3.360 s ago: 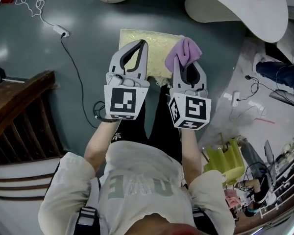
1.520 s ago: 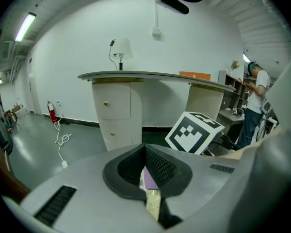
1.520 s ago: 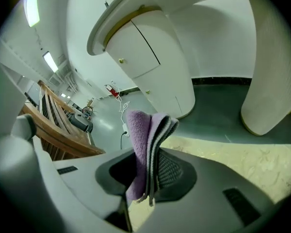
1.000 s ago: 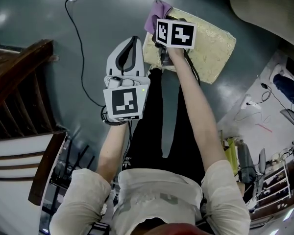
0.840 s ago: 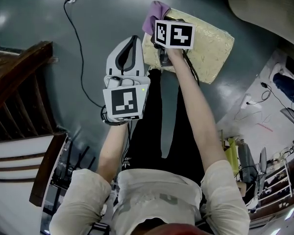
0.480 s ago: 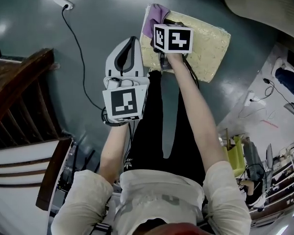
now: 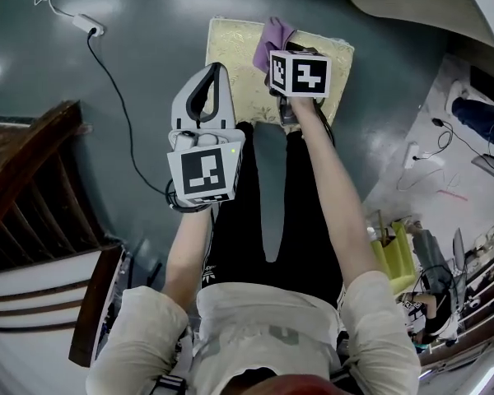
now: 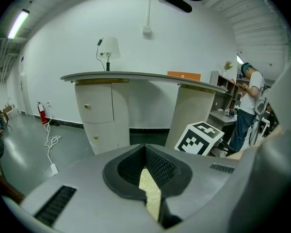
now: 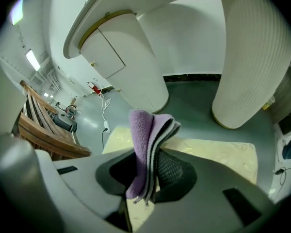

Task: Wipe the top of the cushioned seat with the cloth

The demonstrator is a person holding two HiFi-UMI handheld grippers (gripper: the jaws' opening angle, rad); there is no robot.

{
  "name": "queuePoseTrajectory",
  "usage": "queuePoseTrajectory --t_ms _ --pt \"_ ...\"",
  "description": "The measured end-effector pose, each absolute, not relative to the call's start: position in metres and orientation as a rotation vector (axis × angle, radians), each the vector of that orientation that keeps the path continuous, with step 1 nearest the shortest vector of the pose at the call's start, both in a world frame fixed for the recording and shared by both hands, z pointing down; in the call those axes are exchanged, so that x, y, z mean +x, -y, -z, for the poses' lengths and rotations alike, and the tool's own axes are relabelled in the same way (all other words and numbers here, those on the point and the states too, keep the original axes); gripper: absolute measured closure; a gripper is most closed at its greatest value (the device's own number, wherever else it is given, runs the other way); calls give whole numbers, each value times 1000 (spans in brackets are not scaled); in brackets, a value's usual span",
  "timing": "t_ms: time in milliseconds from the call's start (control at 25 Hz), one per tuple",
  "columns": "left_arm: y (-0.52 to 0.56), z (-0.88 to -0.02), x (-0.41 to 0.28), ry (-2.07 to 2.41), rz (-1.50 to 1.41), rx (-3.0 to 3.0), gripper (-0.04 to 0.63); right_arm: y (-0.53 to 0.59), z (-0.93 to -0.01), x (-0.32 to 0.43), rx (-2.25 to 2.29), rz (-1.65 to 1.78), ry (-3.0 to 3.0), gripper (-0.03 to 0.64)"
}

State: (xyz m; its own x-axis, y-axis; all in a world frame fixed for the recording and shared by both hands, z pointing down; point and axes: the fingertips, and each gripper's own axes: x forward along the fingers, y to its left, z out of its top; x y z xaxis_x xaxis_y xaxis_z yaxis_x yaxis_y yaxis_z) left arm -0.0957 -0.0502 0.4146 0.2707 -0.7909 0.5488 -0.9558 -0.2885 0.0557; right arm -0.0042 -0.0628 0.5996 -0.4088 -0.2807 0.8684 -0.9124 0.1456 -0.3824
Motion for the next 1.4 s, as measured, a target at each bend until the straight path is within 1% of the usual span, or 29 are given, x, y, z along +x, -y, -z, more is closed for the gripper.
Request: queuePoseTrajectory --t_ms 360,560,960,1400 --pt "51 -418 -37 1504 -630 2229 603 45 -601 116 1267 -1260 1692 528" --pt "53 -417 -13 1473 -653 2265 603 35 -600 162 1320 -1249 1654 528" --pt "54 -418 19 1424 -661 2297 603 28 -606 199 1363 -1256 1608 528" --pt "44 -432 8 1412 -717 2266 603 25 -613 207 1366 -1246 1598 528"
